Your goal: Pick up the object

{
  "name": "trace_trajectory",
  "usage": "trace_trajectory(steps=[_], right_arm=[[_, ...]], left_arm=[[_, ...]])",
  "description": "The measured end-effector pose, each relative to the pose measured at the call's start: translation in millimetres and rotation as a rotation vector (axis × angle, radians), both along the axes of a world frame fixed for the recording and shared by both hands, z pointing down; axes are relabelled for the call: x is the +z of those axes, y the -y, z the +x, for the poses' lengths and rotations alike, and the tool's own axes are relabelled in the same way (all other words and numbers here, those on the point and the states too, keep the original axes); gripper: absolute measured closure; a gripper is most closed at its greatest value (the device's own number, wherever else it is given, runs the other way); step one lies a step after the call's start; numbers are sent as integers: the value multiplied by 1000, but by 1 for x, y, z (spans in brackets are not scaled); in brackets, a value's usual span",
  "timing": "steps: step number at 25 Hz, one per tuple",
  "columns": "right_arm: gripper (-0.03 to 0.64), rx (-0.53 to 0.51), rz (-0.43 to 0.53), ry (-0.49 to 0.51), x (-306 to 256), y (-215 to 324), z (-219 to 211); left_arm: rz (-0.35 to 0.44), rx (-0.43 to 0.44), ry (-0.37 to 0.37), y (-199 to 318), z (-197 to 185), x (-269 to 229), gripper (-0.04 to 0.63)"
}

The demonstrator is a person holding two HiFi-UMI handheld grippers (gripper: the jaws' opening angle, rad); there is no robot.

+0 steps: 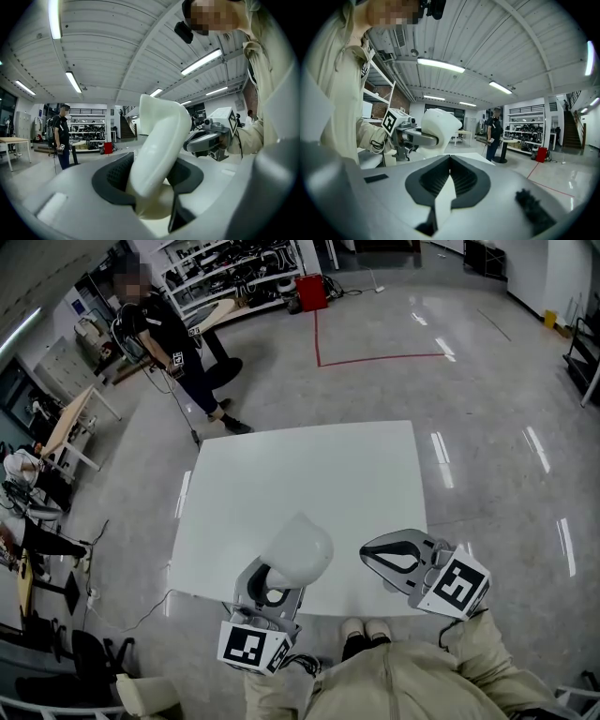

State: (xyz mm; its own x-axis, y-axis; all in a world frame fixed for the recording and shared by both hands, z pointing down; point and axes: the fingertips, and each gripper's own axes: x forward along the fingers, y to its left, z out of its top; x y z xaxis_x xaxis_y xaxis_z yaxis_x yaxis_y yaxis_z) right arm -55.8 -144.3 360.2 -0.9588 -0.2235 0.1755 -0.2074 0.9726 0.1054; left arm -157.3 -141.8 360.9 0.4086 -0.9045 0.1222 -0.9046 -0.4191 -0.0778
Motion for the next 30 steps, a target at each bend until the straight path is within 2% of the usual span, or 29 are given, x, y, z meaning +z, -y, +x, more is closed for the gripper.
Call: trace_trajectory(steps=[9, 16, 26, 30], right_arm=[[614, 10, -11, 71, -15, -15, 20], [614, 25, 9, 84, -23, -24, 26], [614, 14, 38, 94, -42, -66, 29], [614, 10, 50, 93, -48, -97, 19]], left_arm=[[-13, -15, -4, -20, 20, 3, 400], [0, -13, 7, -33, 22, 0, 400], [30, -22, 17, -79, 27, -16, 400], [41, -35, 12, -113, 14, -21, 400]])
